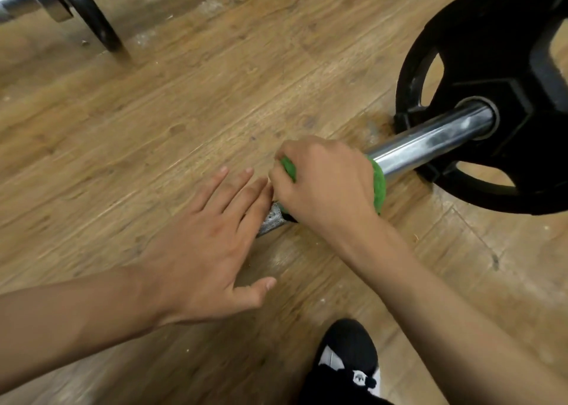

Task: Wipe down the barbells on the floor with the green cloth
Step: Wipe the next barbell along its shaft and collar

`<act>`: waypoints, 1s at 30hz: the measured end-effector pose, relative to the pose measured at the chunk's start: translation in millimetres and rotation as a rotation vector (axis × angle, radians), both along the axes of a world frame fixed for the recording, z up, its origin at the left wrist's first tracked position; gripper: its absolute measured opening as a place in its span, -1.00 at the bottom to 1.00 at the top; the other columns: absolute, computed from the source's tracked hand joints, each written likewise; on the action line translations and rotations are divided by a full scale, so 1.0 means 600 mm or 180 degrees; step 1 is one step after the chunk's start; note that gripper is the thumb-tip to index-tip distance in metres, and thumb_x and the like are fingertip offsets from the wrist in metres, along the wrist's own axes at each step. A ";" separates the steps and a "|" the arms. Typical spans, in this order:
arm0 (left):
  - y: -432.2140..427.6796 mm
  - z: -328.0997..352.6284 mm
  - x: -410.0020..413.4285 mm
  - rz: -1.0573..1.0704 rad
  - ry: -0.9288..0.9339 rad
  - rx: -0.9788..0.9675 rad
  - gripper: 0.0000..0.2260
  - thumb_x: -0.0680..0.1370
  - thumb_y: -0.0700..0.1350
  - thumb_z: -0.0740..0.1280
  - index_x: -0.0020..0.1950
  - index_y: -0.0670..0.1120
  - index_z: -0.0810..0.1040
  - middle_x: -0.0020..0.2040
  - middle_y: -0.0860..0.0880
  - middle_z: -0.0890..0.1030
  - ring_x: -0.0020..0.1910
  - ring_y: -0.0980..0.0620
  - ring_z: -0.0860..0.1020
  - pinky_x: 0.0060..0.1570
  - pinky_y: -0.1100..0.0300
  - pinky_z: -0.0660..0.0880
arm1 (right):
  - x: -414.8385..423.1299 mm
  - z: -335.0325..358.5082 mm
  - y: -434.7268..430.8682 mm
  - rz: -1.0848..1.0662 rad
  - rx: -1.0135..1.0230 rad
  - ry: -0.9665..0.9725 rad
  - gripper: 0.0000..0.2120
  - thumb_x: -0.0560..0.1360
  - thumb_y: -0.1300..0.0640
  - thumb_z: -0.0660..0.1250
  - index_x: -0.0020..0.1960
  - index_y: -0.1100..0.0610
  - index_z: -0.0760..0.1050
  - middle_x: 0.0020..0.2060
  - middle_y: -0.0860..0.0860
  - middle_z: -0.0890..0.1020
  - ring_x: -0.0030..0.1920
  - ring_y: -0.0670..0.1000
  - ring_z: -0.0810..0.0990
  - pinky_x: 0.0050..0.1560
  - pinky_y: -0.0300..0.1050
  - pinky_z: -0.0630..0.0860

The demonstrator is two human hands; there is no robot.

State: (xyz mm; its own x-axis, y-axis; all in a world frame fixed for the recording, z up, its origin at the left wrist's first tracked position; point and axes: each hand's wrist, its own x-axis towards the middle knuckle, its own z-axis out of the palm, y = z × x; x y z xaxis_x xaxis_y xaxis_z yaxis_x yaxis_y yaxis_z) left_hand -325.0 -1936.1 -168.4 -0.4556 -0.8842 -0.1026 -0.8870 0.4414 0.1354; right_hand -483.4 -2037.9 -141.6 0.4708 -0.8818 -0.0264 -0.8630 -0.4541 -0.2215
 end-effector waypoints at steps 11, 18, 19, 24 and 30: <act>0.004 0.002 -0.007 0.0074 -0.0074 0.0023 -0.10 0.57 0.37 0.07 0.60 -0.36 0.23 0.56 -0.37 0.33 0.61 -0.33 0.22 0.58 -0.27 0.04 | -0.043 -0.024 0.029 0.0354 -0.0148 -0.0411 -0.60 0.64 0.06 0.21 0.42 0.10 0.57 0.26 0.10 0.65 0.19 0.20 0.62 0.21 0.11 0.45; 0.006 0.003 -0.007 0.0011 -0.0101 0.0004 -0.08 0.60 0.41 -0.01 0.60 -0.37 0.23 0.58 -0.38 0.29 0.64 -0.33 0.15 0.60 -0.27 0.03 | -0.055 -0.031 0.037 0.0420 -0.0302 -0.0600 -0.67 0.61 0.10 0.20 0.23 0.13 0.66 0.13 0.07 0.68 0.12 0.16 0.64 0.14 0.09 0.44; 0.008 0.004 -0.009 0.0023 -0.0115 -0.0005 -0.06 0.60 0.43 -0.03 0.60 -0.38 0.22 0.59 -0.38 0.28 0.64 -0.33 0.13 0.60 -0.26 0.02 | -0.069 -0.043 0.058 0.0430 -0.0515 -0.0932 -0.68 0.61 0.19 0.22 0.28 0.18 0.64 0.22 0.10 0.66 0.24 0.17 0.61 0.25 0.12 0.44; 0.014 0.004 -0.018 0.0044 -0.0126 0.0027 0.00 0.59 0.49 -0.04 0.60 -0.38 0.21 0.60 -0.37 0.25 0.65 -0.32 0.10 0.60 -0.24 0.01 | -0.057 -0.037 0.056 0.0238 -0.0502 -0.0764 -0.72 0.62 0.10 0.27 0.21 0.14 0.67 0.14 0.11 0.68 0.18 0.19 0.64 0.18 0.09 0.45; 0.012 0.000 -0.012 0.0005 -0.0050 -0.0022 -0.05 0.62 0.46 -0.07 0.60 -0.37 0.24 0.59 -0.36 0.29 0.64 -0.32 0.13 0.58 -0.26 0.03 | -0.049 -0.036 0.031 0.0282 -0.0368 -0.0320 -0.77 0.66 0.05 0.26 0.12 0.09 0.67 0.00 0.06 0.68 -0.01 0.18 0.65 -0.01 0.05 0.42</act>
